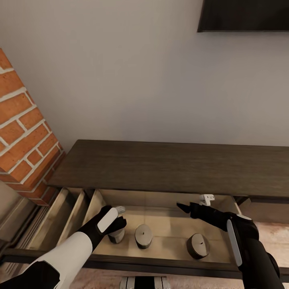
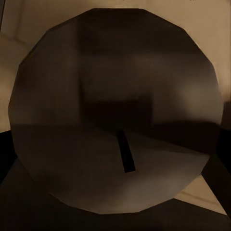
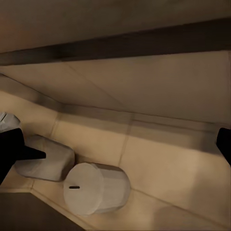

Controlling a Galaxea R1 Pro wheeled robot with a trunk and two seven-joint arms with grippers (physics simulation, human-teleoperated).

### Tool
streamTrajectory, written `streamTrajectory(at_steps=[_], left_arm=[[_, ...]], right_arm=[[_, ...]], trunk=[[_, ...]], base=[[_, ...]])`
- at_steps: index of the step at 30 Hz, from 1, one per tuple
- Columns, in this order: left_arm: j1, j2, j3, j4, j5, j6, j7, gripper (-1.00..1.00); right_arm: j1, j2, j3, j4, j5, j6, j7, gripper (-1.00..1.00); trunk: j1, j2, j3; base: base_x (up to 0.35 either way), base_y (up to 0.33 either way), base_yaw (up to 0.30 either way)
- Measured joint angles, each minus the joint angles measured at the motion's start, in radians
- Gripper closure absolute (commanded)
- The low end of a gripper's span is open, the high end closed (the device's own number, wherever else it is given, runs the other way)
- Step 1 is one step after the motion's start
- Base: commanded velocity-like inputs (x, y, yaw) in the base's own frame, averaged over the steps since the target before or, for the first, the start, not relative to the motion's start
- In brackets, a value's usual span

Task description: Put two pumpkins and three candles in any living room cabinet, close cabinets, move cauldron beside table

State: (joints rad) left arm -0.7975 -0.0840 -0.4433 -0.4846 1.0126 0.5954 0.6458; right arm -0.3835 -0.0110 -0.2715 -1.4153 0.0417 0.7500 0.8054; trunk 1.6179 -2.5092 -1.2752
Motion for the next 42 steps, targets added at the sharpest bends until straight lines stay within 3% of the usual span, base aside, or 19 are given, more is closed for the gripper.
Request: streamTrajectory(at_steps=[16,17,42], left_arm=[[0.000,0.002,-0.001,0.004,0.000,-0.001,0.000,1.00],[0.000,0.002,0.000,0.006,0.000,-0.001,0.000,-1.00],[0.000,0.006,0.000,0.001,-0.002,-0.003,0.003,-1.00]], right_arm=[[0.000,-0.001,0.000,-0.001,0.000,0.000,0.000,-1.00],[0.000,-0.001,0.000,-0.001,0.000,0.000,0.000,-1.00],[0.000,0.000,0.000,0.000,0.000,0.000,0.000,-1.00]], trunk=[[0.000,0.000,-0.004],[0.000,0.000,-0.004],[0.000,0.000,-0.004]], base=[[0.000,0.000,0.000],[0.000,0.000,0.000],[0.000,0.000,0.000]])
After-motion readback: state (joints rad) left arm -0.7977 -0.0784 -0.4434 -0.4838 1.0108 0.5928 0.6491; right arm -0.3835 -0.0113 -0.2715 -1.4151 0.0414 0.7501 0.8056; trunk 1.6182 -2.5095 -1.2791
